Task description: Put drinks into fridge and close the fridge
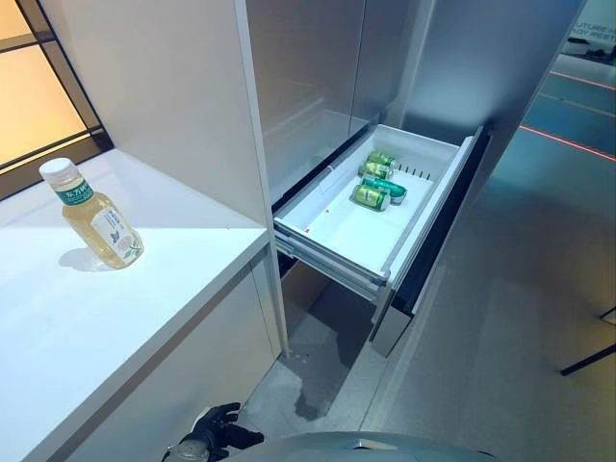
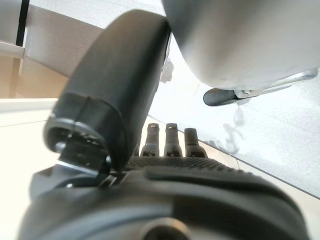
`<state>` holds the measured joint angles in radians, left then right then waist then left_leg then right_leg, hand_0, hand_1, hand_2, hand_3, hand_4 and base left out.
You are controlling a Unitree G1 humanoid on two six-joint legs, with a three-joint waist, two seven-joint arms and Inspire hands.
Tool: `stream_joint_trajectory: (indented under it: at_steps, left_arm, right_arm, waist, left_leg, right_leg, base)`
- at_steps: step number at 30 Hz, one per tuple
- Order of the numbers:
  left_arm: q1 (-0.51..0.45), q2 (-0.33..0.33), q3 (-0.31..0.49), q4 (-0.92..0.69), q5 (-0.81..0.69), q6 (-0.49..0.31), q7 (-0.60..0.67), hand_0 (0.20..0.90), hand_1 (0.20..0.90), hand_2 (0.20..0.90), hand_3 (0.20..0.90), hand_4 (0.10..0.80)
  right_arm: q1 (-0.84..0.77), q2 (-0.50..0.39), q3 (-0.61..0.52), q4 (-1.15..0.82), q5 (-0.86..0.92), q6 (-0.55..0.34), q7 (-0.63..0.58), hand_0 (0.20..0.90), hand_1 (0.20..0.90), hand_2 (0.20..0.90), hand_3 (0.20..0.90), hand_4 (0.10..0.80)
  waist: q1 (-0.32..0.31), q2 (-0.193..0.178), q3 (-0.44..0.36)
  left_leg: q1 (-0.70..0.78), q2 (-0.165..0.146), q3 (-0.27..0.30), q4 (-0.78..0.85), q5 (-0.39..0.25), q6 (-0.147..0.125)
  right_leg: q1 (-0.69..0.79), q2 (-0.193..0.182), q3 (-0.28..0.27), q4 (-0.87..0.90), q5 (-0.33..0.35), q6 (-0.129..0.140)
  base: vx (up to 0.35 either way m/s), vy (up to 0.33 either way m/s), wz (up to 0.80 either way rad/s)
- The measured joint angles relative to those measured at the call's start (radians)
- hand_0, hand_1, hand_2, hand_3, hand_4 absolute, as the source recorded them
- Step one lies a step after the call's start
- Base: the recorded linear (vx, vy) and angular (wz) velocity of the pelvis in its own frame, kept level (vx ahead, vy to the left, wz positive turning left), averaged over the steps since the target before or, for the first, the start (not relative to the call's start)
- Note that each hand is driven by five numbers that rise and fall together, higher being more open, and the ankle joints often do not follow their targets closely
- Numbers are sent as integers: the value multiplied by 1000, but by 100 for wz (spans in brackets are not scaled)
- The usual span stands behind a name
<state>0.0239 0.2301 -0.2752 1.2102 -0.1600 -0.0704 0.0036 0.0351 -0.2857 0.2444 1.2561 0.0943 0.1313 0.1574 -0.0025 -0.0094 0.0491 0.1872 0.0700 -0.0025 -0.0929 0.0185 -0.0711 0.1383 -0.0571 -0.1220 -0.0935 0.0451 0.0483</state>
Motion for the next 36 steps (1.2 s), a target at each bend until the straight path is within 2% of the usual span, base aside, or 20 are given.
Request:
stream_joint_trajectory:
  at_steps: [21,29,36]
  left_arm:
    - [3,2,0,0,-16,-29,-27,900,900,900,900,800]
    - [6,4,-5,-12,-16,-147,-72,900,900,900,900,800]
    - [4,17,-45,-186,-7,-219,-112,900,900,900,900,800]
  right_arm:
    - [1,0,0,0,0,0,0,900,900,900,900,800]
    - [0,0,0,0,-1,1,0,900,900,900,900,800]
    - [-2,-5,0,-3,-1,9,13,900,900,900,900,800]
  waist:
    - [1,0,0]
    - [1,0,0]
    - [1,0,2]
  left_leg:
    - [0,0,-1,0,1,-1]
    - [0,0,-3,0,1,-2]
    - [-2,0,-8,0,1,-2]
  right_leg:
    - [1,0,-2,-3,0,0]
    - [2,0,-3,-3,0,0]
    - [3,-1,-9,-3,0,0]
  base:
    - [0,0,0]
    - [0,0,0]
    - [-1,1,1]
